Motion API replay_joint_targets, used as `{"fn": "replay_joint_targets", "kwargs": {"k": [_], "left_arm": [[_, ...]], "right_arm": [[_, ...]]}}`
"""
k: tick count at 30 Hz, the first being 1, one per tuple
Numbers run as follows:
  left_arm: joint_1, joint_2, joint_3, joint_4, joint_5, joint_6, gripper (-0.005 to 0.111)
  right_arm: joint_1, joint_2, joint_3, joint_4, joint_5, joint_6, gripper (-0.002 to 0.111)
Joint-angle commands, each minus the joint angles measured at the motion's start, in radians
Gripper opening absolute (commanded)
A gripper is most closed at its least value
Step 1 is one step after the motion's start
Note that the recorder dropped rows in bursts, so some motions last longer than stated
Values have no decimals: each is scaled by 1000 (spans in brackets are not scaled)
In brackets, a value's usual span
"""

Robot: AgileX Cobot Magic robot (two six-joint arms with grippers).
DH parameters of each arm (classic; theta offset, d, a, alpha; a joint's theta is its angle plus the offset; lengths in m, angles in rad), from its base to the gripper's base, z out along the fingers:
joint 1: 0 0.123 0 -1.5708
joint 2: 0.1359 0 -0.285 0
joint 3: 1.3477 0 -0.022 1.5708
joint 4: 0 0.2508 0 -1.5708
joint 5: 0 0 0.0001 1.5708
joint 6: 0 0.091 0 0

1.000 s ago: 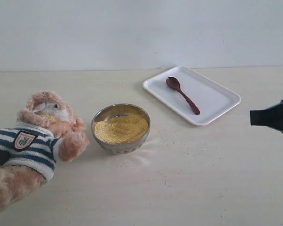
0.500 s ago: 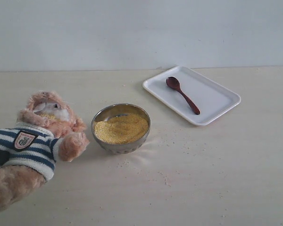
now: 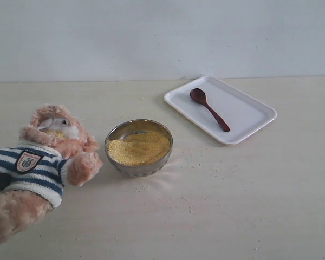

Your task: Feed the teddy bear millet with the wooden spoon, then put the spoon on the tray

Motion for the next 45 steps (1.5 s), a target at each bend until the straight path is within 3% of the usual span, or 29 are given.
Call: {"fn": "replay_joint_targets", "kwargs": {"k": [1,7,14,45], "left_arm": [[5,-9,4,-11,23,8,7],[5,-9,4,-11,23,8,7],[5,-9,4,-11,23,8,7],[5,-9,4,-11,23,8,7]], "right_arm": [[-8,-141,163,-14,-186,-12,0],[-13,-390,374,-14,-221,-10,0],[-149,-545,424,-19,-126,-10,0],[-157,-545,424,-9,-80,-8,0]]}}
